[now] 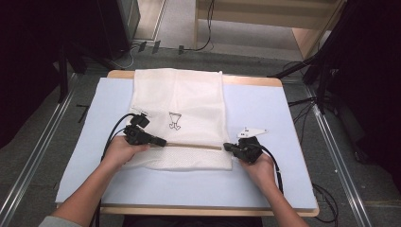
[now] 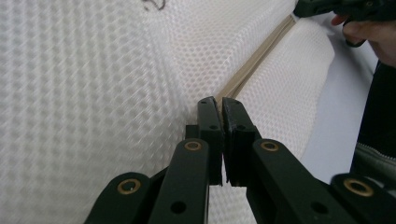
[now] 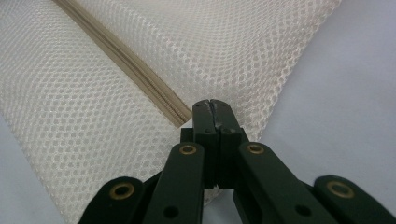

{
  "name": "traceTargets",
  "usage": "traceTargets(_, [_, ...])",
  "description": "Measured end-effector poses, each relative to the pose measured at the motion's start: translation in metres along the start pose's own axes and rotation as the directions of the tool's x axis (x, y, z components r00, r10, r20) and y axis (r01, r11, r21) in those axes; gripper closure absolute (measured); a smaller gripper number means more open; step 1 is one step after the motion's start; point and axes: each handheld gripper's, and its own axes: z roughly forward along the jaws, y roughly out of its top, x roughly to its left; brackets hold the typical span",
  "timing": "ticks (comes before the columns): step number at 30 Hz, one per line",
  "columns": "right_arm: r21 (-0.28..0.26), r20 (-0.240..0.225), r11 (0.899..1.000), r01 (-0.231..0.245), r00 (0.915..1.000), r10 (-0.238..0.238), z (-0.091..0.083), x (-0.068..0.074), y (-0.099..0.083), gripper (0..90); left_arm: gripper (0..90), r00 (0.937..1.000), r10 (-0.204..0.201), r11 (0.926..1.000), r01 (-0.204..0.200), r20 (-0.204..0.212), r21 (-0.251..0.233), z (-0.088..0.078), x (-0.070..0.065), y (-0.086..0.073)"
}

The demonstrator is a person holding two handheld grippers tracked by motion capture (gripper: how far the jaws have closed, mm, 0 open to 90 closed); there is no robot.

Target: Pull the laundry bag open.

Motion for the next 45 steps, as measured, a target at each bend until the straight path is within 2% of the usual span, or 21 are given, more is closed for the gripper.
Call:
traceTargets(3, [0.001,-0.001,1.000,-0.004,1.0000,0.004,0.000,0.000,0.000,90.0,88.8,0.9997,-0.023,0.9996,0.023,-0.001,-0.015,-0.008,0.005,-0.005])
traceTargets(8, [0.002,-0.003,1.000,-0.007,1.0000,0.007,0.000,0.000,0.000,90.0,88.8,0.9994,-0.035,0.9988,0.034,-0.003,-0.035,-0.020,0.011,-0.012])
traceTargets(17, [0.000,-0.005,1.000,-0.003,1.0000,0.003,0.000,-0.001,0.000,90.0,88.8,0.9986,-0.052,0.9980,0.052,-0.011,-0.037,-0.034,0.017,-0.023])
traceTargets(18, [0.003,-0.002,1.000,0.000,1.0000,0.000,0.000,0.000,0.000,90.0,88.8,0.9981,-0.057,0.9974,0.056,-0.024,-0.045,-0.035,0.018,-0.024])
traceTargets(21, [0.003,0.000,1.000,0.005,1.0000,-0.005,0.000,0.000,0.001,90.0,88.8,0.9976,-0.066,0.9967,0.066,-0.018,-0.048,-0.039,0.020,-0.026])
traceTargets(23, [0.004,-0.001,1.000,0.003,1.0000,-0.003,0.000,0.000,0.001,90.0,88.8,0.9974,-0.062,0.9971,0.060,-0.036,-0.047,-0.040,0.020,-0.027])
traceTargets(24, [0.004,0.000,1.000,0.004,1.0000,-0.004,0.000,0.000,0.001,90.0,88.8,0.9972,-0.070,0.9965,0.069,-0.026,-0.047,-0.041,0.022,-0.027])
traceTargets(25, [0.005,0.001,1.000,0.005,1.0000,-0.005,0.000,0.000,0.001,90.0,88.8,0.9964,-0.073,0.9960,0.071,-0.042,-0.054,-0.043,0.023,-0.029])
traceTargets(28, [0.006,0.004,1.000,0.008,1.0000,-0.008,0.000,0.000,0.001,90.0,88.9,0.9946,-0.099,0.9929,0.096,-0.032,-0.070,-0.049,0.028,-0.032])
traceTargets(30, [0.005,0.005,1.000,0.011,0.9999,-0.011,0.000,0.000,0.001,90.0,88.9,0.9943,-0.102,0.9925,0.100,-0.032,-0.071,-0.052,0.031,-0.035])
traceTargets(31, [0.005,0.004,1.000,0.012,0.9999,-0.012,0.000,0.000,0.001,90.0,88.8,0.9942,-0.106,0.9919,0.105,-0.018,-0.072,-0.054,0.032,-0.035])
traceTargets(32, [0.006,0.004,1.000,0.011,0.9999,-0.011,0.000,0.000,0.001,90.0,88.8,0.9939,-0.104,0.9925,0.101,-0.036,-0.068,-0.055,0.032,-0.036])
traceTargets(33, [0.007,0.004,1.000,0.011,0.9999,-0.011,0.000,0.000,0.001,90.0,88.8,0.9920,-0.100,0.9938,0.096,-0.077,-0.057,-0.056,0.032,-0.036])
traceTargets(34, [0.007,0.005,1.000,0.012,0.9999,-0.012,0.000,0.000,0.001,90.0,88.8,0.9914,-0.094,0.9950,0.090,-0.092,-0.043,-0.057,0.033,-0.037])
traceTargets(36, [0.007,0.003,1.000,0.012,0.9999,-0.012,0.000,0.000,0.001,90.0,88.8,0.9900,-0.118,0.9912,0.113,-0.078,-0.070,-0.063,0.037,-0.040])
traceTargets(39, [0.010,0.004,1.000,0.014,0.9999,-0.014,0.000,0.000,0.001,90.0,88.8,0.9902,-0.135,0.9861,0.131,-0.036,-0.102,-0.072,0.041,-0.046])
traceTargets(40, [0.010,0.002,1.000,0.015,0.9999,-0.015,0.000,0.000,0.002,90.0,88.8,0.9905,-0.128,0.9874,0.122,-0.050,-0.100,-0.073,0.042,-0.047])
traceTargets(41, [0.012,0.002,1.000,0.015,0.9999,-0.015,0.000,0.000,0.002,90.0,88.8,0.9893,-0.136,0.9862,0.130,-0.053,-0.103,-0.074,0.042,-0.049])
traceTargets(43, [0.014,-0.002,1.000,0.017,0.9999,-0.017,0.000,0.000,0.002,90.0,88.8,0.9875,-0.148,0.9834,0.141,-0.055,-0.115,-0.078,0.044,-0.051])
traceTargets(44, [0.014,-0.004,1.000,0.015,0.9999,-0.015,0.000,0.000,0.002,90.0,88.8,0.9877,-0.151,0.9824,0.145,-0.041,-0.118,-0.078,0.045,-0.052])
traceTargets(45, [0.014,-0.005,1.000,0.016,0.9999,-0.016,0.000,0.000,0.002,90.0,88.8,0.9871,-0.148,0.9833,0.141,-0.060,-0.115,-0.080,0.046,-0.054])
